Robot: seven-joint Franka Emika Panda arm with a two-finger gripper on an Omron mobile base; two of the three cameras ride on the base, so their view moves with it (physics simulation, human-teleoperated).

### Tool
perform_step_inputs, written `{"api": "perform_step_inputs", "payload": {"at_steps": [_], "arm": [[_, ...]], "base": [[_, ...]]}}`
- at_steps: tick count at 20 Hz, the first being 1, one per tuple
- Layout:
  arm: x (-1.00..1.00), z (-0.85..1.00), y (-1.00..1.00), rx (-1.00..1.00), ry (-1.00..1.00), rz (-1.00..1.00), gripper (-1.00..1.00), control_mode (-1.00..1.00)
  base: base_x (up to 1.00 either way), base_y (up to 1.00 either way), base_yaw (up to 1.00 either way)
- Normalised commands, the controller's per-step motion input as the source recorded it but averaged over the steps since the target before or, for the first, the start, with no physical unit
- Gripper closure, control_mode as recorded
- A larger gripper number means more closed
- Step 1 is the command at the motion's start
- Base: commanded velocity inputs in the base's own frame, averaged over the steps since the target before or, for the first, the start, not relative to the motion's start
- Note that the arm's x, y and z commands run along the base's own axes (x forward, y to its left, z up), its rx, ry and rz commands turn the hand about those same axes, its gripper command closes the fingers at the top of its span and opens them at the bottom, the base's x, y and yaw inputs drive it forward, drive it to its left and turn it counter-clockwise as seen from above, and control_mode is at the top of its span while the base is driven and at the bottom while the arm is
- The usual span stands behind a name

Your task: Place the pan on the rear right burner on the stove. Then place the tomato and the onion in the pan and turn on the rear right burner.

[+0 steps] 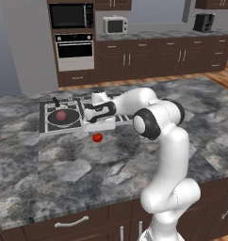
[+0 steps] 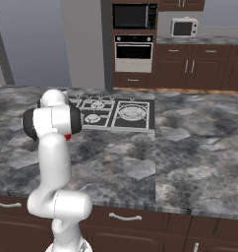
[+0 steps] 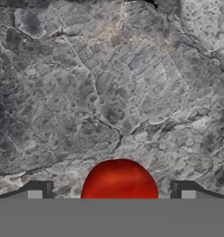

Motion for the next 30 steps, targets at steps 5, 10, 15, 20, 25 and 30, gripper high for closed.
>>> {"api": "perform_step_inputs", "payload": {"at_steps": [5,10,15,20,25,30], "arm": [[0.04,-0.04,-0.08,-0.01,0.0,0.0,-1.0,-1.0],[0.11,0.0,0.16,0.0,0.0,0.0,-1.0,-1.0],[0.03,-0.11,0.15,0.0,0.0,0.0,-1.0,-1.0],[0.01,-0.22,0.0,-0.02,0.0,-0.02,-1.0,-1.0],[0.0,-0.06,0.0,-0.01,0.0,-0.01,-1.0,-1.0],[0.0,0.0,0.0,0.0,0.0,0.0,-1.0,-1.0]], "base": [[0.0,0.0,0.0],[0.0,0.0,0.0],[0.0,0.0,0.0],[0.0,0.0,0.0],[0.0,0.0,0.0],[0.0,0.0,0.0]]}}
